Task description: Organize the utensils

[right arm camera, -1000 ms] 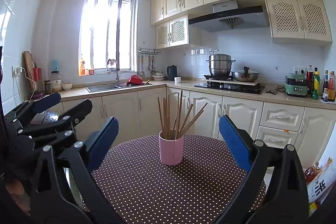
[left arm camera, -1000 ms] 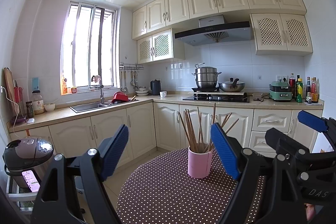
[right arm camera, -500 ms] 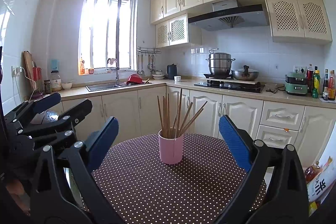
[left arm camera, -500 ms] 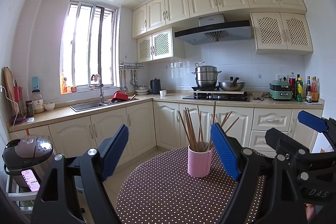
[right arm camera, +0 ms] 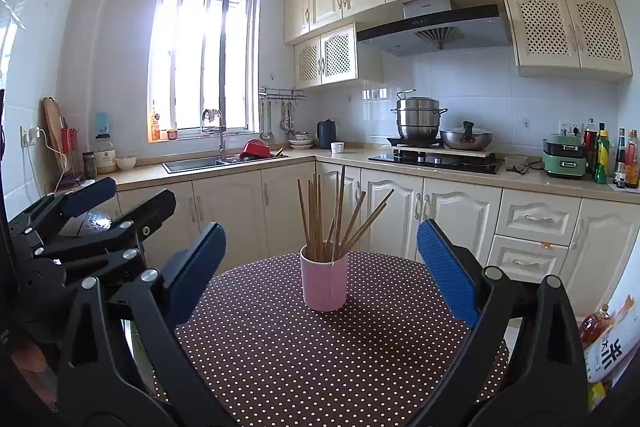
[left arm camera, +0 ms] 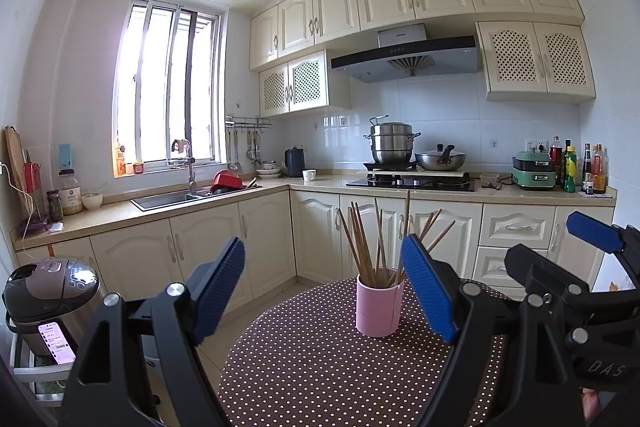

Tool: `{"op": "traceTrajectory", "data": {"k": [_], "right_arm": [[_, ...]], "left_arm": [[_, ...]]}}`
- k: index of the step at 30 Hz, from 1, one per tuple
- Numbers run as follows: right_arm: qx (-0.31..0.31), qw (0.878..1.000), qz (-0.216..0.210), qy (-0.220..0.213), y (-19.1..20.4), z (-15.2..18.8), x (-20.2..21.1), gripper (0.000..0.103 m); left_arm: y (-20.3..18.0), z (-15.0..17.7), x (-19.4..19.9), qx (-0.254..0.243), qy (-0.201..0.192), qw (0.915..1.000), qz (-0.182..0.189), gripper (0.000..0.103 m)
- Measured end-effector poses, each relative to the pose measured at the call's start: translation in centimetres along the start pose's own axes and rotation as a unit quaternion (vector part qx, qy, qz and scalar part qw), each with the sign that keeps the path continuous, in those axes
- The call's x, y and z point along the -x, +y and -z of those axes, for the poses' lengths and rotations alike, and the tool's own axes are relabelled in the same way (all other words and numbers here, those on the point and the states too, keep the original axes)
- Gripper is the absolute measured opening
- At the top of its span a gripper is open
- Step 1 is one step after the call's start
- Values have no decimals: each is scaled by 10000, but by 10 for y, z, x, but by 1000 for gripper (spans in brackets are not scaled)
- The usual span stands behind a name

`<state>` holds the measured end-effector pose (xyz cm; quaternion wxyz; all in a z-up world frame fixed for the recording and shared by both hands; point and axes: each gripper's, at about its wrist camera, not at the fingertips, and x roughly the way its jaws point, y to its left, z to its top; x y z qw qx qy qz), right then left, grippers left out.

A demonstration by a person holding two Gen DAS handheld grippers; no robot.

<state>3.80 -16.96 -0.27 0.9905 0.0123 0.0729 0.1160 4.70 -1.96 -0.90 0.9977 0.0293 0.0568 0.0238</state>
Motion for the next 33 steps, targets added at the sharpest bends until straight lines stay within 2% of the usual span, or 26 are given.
{"op": "traceTrajectory", "data": {"k": [22,28,33], "right_arm": [[-37,10000,-15,83,-2,2,-13,95],[-87,9998,-16,162,-4,5,-22,95],[-117,9995,-11,302,-8,9,-36,95]], "left_arm": [[-1,1,-17,10,116,9999,11,79],[-1,4,-28,28,263,9996,87,79],[-3,10,-45,15,564,9984,89,79]]}}
